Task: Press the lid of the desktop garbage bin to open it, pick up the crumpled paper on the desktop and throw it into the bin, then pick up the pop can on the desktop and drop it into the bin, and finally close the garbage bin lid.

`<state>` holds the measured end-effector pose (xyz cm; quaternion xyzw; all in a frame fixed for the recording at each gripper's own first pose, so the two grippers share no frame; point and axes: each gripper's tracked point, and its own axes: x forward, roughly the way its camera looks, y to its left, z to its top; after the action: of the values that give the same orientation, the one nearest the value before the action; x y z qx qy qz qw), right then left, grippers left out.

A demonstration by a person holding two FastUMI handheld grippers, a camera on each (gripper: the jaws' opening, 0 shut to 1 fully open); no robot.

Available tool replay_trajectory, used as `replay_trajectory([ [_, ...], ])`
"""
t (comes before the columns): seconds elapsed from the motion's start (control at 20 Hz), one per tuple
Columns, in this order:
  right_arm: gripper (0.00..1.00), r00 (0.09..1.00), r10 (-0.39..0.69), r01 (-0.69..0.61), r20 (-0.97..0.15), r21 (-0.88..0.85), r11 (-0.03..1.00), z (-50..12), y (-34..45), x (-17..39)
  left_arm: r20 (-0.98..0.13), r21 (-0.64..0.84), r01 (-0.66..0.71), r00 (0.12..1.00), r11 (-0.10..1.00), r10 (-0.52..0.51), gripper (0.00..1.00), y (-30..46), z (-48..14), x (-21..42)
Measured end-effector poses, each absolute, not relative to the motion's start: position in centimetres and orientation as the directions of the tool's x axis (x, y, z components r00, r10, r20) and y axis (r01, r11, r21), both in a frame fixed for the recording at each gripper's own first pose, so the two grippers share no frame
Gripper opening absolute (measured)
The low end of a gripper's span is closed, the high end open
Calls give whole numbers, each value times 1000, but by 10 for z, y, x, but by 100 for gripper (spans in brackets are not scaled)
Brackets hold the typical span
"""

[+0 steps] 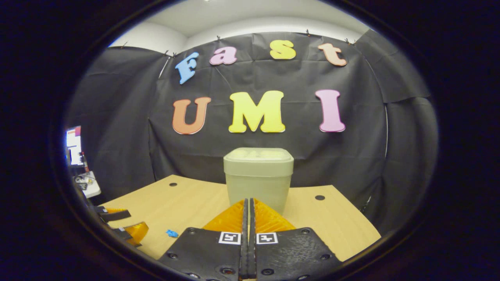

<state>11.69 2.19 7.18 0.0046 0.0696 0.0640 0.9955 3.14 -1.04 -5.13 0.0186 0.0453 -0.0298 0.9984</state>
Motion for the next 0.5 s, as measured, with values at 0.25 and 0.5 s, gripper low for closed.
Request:
replay_trajectory([
  [0.25,0,977,142,-145,-160,-3,989,131,40,198,-120,17,55,991,998,-53,96,-8,-61,46],
  [0.5,0,962,115,-118,-247,0,993,134,44,268,-162,-41,76,983,996,-82,96,-12,-70,50],
])
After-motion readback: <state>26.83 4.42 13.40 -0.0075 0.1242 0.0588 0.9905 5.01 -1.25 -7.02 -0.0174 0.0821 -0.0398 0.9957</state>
